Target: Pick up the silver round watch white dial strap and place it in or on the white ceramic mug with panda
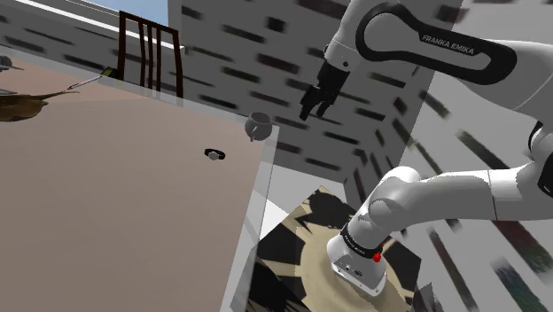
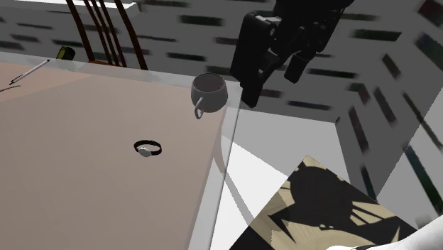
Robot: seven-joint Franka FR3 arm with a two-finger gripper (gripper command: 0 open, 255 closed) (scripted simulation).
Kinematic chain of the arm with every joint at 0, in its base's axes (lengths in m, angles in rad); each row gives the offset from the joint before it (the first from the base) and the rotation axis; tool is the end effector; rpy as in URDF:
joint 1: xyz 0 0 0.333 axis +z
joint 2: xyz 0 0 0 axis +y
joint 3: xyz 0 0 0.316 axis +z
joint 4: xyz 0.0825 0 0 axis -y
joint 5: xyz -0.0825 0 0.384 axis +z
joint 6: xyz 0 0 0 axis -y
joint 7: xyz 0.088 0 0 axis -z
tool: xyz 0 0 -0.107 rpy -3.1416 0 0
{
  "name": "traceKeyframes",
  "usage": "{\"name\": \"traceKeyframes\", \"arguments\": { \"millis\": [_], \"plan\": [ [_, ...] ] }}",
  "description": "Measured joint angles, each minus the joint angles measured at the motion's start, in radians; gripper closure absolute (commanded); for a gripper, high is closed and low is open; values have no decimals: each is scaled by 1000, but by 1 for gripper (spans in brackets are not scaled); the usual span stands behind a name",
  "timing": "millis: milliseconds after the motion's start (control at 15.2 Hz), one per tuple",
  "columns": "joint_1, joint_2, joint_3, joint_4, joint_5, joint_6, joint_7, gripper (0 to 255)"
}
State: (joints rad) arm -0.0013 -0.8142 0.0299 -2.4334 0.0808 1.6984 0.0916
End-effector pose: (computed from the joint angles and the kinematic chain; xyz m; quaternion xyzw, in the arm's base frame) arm 0.3103 0.0189 0.5740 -0.9980 0.0393 -0.0378 0.0315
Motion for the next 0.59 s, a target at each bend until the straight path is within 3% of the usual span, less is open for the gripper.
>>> {"name": "traceKeyframes", "arguments": {
  "millis": [198, 594],
  "plan": [
    [11, 44, -5, 5, 4, 33, -26, 0],
    [65, 262, -26, 64, 26, 159, -155, 0]
  ]
}}
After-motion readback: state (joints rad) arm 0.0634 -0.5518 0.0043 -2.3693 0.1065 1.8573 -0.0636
